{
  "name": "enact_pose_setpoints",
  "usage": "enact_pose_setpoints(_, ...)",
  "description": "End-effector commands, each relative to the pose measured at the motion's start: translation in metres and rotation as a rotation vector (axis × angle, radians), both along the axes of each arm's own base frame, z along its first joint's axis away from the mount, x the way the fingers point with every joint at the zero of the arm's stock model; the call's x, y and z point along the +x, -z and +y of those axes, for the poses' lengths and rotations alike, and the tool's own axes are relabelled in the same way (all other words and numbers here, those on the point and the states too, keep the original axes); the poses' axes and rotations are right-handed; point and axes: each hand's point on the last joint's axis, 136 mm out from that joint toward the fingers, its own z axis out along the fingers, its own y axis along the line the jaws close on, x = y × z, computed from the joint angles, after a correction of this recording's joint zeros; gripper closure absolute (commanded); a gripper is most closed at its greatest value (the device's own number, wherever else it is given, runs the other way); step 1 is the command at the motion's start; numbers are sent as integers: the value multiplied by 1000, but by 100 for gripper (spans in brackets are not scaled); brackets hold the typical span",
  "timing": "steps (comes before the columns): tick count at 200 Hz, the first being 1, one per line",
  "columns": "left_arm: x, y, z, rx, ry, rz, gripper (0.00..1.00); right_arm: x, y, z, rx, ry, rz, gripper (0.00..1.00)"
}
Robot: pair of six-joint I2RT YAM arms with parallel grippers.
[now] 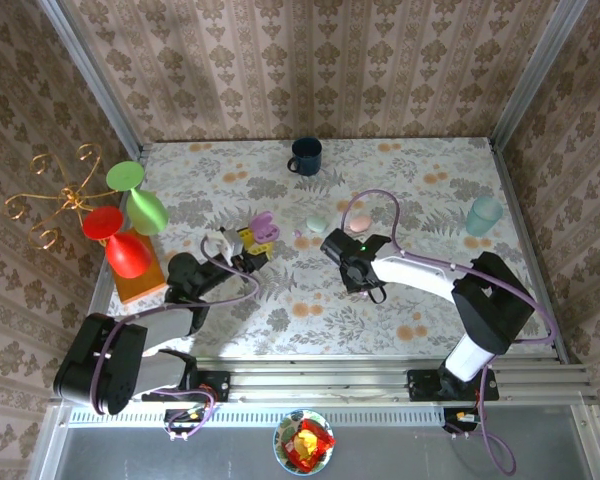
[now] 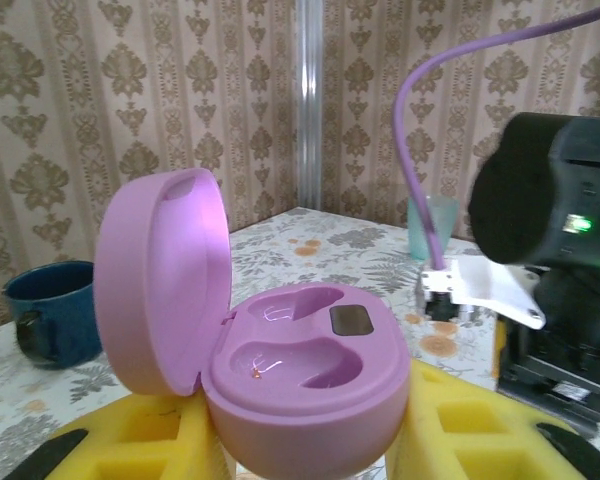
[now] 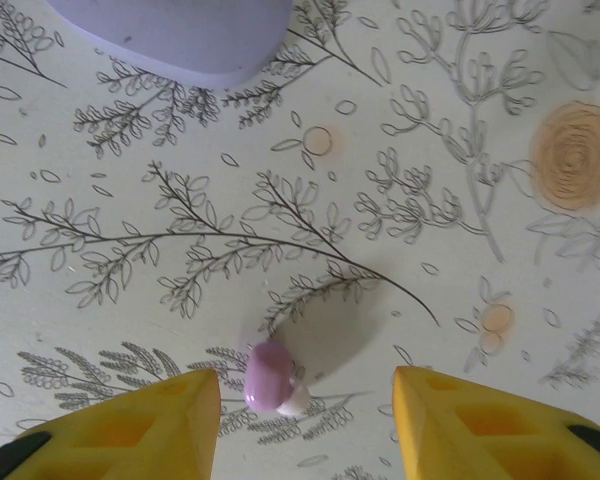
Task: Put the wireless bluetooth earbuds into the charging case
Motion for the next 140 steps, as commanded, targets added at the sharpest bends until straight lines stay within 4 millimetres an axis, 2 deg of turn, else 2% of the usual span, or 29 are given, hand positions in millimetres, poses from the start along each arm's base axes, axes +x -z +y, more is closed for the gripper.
enact_pose_setpoints(1, 0, -17, 3, -16, 6, -66, 64, 6, -10, -11, -136, 54, -77, 49)
enact_pose_setpoints(47, -1, -20, 4, -20, 2, -74, 64, 2, 3, 0, -263, 17, -51, 50)
enact_pose_setpoints(69, -1, -20, 4, -21, 4, -74, 65, 2, 9, -3, -346, 3, -33, 53)
enact_pose_setpoints(140, -2, -22, 4, -24, 8, -77, 65, -7, 31, -3, -366, -11, 23, 60)
